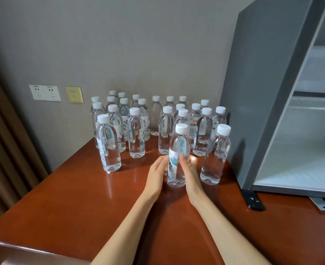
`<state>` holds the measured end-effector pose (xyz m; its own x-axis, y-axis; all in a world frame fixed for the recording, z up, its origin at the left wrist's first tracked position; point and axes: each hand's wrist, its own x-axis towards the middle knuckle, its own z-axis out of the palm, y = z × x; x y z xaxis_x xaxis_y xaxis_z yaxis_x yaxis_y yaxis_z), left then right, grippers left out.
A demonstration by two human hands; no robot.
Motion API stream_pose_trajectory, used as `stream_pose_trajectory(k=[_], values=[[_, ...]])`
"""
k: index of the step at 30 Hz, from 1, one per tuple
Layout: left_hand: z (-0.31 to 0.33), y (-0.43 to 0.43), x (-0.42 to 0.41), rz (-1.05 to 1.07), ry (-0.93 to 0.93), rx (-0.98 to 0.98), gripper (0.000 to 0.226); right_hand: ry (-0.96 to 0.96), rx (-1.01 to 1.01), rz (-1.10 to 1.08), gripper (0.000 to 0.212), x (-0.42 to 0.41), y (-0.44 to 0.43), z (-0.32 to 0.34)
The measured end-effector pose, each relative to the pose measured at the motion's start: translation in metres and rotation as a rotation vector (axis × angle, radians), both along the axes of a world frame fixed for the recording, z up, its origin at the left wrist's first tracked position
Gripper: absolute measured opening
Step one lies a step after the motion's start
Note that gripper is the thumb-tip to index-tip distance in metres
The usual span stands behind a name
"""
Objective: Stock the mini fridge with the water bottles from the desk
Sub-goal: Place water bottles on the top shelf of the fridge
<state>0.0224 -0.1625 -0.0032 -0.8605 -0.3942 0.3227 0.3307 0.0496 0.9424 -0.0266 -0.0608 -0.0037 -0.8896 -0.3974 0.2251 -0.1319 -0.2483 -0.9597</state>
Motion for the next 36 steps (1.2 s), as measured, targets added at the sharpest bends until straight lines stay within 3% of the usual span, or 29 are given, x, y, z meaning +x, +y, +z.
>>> stream_pose_trajectory(k=[7,10,14,17,21,25,30,36], values=[[0.005,0.002,0.006,-0.025,-0.018,0.060,0.031,0.054,-0.070,0.082,0.042,-0.001,0.003,0.004],[0.005,0.003,0.007,-0.002,-0.013,0.054,0.032,0.059,-0.066,0.076,0.048,-0.001,0.004,0.006],[0.005,0.004,0.006,0.019,0.010,0.015,0.021,0.059,-0.036,0.018,0.039,-0.003,0.004,0.007],[0.002,0.005,0.005,0.035,0.020,-0.020,0.031,0.054,0.005,-0.018,0.046,-0.005,0.003,0.007],[0.001,0.005,0.004,0.079,0.031,-0.054,0.022,0.017,0.025,-0.043,0.053,-0.005,0.003,0.008],[0.001,0.010,0.008,0.095,0.020,-0.070,0.032,-0.021,0.041,-0.030,0.065,0.000,0.004,0.012],[-0.001,0.013,0.016,0.114,-0.002,-0.113,0.032,-0.003,0.044,-0.058,0.044,0.008,0.009,0.015],[-0.002,0.018,0.032,0.126,0.002,-0.107,0.020,-0.068,0.109,-0.006,0.060,0.013,0.019,0.014]])
